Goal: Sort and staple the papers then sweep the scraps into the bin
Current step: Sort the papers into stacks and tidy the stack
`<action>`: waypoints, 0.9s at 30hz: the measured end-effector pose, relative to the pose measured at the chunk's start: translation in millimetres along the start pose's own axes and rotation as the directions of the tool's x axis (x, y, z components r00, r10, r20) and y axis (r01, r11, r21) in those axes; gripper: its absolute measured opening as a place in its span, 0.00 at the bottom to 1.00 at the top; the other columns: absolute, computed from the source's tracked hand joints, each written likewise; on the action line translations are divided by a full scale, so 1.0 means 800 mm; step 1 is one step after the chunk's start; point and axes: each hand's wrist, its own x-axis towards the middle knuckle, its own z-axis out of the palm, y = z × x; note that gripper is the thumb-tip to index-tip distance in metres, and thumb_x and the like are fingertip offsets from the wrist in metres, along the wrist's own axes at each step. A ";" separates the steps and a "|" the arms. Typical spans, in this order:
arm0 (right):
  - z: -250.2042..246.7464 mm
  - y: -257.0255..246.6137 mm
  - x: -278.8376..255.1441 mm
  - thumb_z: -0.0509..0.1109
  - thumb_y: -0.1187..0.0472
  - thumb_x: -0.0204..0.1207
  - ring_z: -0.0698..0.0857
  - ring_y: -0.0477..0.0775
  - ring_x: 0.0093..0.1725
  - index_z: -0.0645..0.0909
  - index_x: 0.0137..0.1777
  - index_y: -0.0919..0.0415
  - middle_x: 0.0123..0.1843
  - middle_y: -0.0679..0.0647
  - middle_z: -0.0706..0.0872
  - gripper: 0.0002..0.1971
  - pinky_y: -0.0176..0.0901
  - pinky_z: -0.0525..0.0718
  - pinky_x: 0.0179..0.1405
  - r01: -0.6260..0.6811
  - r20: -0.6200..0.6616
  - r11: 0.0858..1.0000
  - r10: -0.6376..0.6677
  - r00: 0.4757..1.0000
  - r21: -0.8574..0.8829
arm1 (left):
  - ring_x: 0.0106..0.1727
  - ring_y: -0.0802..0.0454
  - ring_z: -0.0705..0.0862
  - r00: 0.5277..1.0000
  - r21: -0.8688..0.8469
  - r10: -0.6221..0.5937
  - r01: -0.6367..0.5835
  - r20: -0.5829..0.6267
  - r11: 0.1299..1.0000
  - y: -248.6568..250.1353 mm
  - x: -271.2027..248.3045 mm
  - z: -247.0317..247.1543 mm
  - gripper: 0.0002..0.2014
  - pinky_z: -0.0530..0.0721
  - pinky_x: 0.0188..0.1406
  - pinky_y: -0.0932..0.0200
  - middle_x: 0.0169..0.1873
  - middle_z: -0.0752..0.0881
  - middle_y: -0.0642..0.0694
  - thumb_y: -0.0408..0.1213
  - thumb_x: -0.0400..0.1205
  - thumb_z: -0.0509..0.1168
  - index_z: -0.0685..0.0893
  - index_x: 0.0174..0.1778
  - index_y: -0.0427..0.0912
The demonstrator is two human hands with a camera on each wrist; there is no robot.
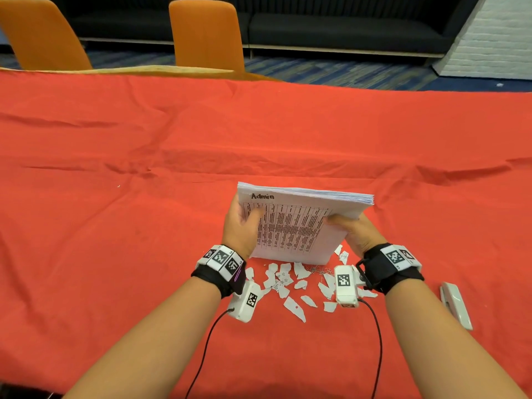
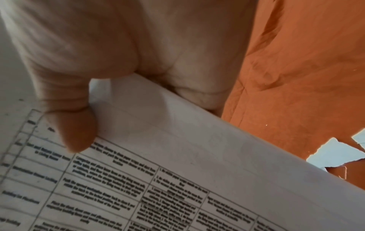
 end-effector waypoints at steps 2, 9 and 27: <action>0.000 0.000 0.001 0.72 0.70 0.60 0.90 0.47 0.46 0.84 0.49 0.57 0.43 0.47 0.93 0.17 0.46 0.85 0.48 0.002 0.002 1.000 -0.002 1.000 -0.006 | 0.52 0.55 0.84 1.000 0.020 0.010 -0.010 0.019 1.000 -0.001 0.002 -0.001 0.16 0.81 0.61 0.54 0.48 0.86 0.50 0.30 0.74 0.59 0.78 0.55 0.50; 0.003 -0.005 0.008 0.72 0.67 0.60 0.88 0.54 0.48 0.87 0.45 0.53 0.41 0.47 0.93 0.13 0.57 0.82 0.60 -0.001 -0.106 1.000 -0.002 0.994 -0.026 | 0.43 0.66 0.81 0.999 0.134 0.044 -0.048 0.031 0.990 0.011 0.009 0.003 0.15 0.77 0.48 0.71 0.44 0.83 0.48 0.26 0.85 0.51 0.77 0.63 0.40; 0.005 0.077 -0.032 0.66 0.67 0.78 0.88 0.64 0.54 0.83 0.56 0.58 0.59 0.63 0.89 0.10 0.62 0.83 0.63 -0.389 -0.229 0.917 0.360 0.904 -0.094 | 0.40 0.52 0.74 0.868 0.528 -0.491 0.453 -0.076 0.719 -0.063 -0.002 -0.006 0.19 0.73 0.42 0.62 0.54 0.76 0.44 0.37 0.87 0.53 0.70 0.72 0.34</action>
